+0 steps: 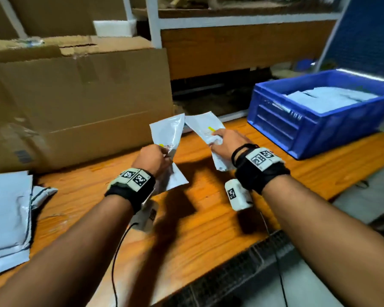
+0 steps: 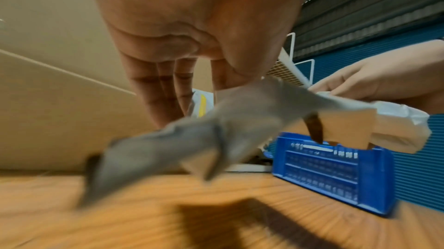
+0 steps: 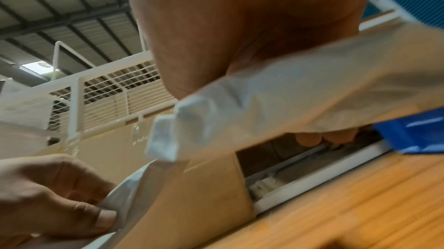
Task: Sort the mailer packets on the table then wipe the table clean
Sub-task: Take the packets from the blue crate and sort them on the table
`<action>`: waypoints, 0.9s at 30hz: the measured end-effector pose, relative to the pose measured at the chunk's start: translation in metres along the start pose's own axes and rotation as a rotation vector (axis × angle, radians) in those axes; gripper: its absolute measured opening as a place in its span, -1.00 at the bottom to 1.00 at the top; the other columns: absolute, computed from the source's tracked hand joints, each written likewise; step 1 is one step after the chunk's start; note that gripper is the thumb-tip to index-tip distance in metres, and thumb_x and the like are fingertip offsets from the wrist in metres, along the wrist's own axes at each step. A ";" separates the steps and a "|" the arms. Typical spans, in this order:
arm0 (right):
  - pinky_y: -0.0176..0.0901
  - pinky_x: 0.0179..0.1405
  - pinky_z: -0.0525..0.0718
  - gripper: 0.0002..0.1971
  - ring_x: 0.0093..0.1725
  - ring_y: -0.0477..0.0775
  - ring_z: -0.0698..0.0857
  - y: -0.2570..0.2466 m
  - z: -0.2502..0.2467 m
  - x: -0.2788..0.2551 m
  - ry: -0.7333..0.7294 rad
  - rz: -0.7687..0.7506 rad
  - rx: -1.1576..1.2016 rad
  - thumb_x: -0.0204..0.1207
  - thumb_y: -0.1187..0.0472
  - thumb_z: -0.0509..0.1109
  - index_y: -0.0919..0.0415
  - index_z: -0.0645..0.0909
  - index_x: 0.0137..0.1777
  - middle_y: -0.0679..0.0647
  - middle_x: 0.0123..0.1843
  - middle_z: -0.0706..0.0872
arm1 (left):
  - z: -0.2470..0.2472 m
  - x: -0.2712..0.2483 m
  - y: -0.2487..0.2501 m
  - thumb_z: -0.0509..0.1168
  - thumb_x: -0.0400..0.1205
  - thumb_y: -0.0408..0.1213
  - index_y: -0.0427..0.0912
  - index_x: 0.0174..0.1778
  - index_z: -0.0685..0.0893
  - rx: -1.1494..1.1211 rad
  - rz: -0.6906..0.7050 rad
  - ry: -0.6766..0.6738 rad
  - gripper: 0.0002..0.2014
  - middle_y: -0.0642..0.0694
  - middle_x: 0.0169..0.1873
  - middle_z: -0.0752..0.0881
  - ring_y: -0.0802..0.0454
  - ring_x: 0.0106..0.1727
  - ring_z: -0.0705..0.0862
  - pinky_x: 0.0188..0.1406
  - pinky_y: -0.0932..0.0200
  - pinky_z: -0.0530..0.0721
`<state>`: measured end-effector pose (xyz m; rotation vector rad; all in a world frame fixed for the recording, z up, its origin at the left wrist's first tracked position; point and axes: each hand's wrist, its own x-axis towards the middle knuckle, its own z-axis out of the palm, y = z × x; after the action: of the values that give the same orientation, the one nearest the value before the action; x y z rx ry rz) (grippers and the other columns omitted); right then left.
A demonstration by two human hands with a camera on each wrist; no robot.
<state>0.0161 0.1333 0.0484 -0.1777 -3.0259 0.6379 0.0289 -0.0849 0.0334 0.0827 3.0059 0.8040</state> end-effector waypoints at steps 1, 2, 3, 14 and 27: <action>-0.04 0.20 0.60 -0.54 0.27 0.22 0.64 0.013 -0.013 0.000 0.027 0.021 0.005 0.52 -0.10 0.38 -0.15 0.52 0.42 0.11 0.35 0.65 | 0.002 0.005 0.016 0.37 0.61 -0.14 -0.11 0.11 0.77 -0.006 0.016 0.006 -0.78 -0.24 -0.03 0.78 -0.23 0.00 0.74 -0.03 0.09 0.64; -0.04 0.22 0.57 -0.54 0.29 0.23 0.62 0.026 -0.025 0.000 0.052 0.042 0.007 0.53 -0.11 0.38 -0.15 0.51 0.43 0.11 0.36 0.64 | 0.003 0.009 0.032 0.37 0.60 -0.12 -0.08 0.11 0.77 -0.015 0.032 0.022 -0.78 -0.26 0.00 0.78 -0.25 0.03 0.73 0.01 0.05 0.65; -0.01 0.24 0.55 -0.53 0.33 0.24 0.60 0.038 -0.036 0.000 0.072 0.062 0.011 0.53 -0.12 0.37 -0.15 0.50 0.44 0.12 0.38 0.63 | 0.005 0.013 0.049 0.37 0.59 -0.10 -0.07 0.11 0.77 -0.037 0.047 0.043 -0.77 -0.27 0.02 0.77 -0.26 0.06 0.72 0.06 0.03 0.67; -0.03 0.32 0.52 -0.53 0.39 0.27 0.56 0.221 -0.155 0.026 0.174 0.126 0.053 0.53 -0.10 0.37 -0.07 0.52 0.43 0.11 0.41 0.62 | 0.078 0.064 0.259 0.39 0.60 -0.16 -0.21 0.18 0.75 -0.238 0.177 0.126 -0.71 -0.24 0.14 0.76 -0.17 0.21 0.68 0.05 0.17 0.55; -0.10 0.28 0.51 -0.47 0.38 0.24 0.57 0.348 -0.258 0.133 0.208 0.128 -0.015 0.50 -0.08 0.41 0.05 0.55 0.45 0.16 0.41 0.62 | 0.114 0.157 0.435 0.44 0.52 -0.22 -0.15 -0.45 0.67 -0.376 0.209 0.115 -0.77 -0.11 -0.34 0.76 0.01 -0.37 0.74 -0.37 0.17 0.77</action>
<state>-0.0632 0.5690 0.1459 -0.4138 -2.8365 0.5654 -0.1045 0.3575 0.1501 0.3548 2.9192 1.4241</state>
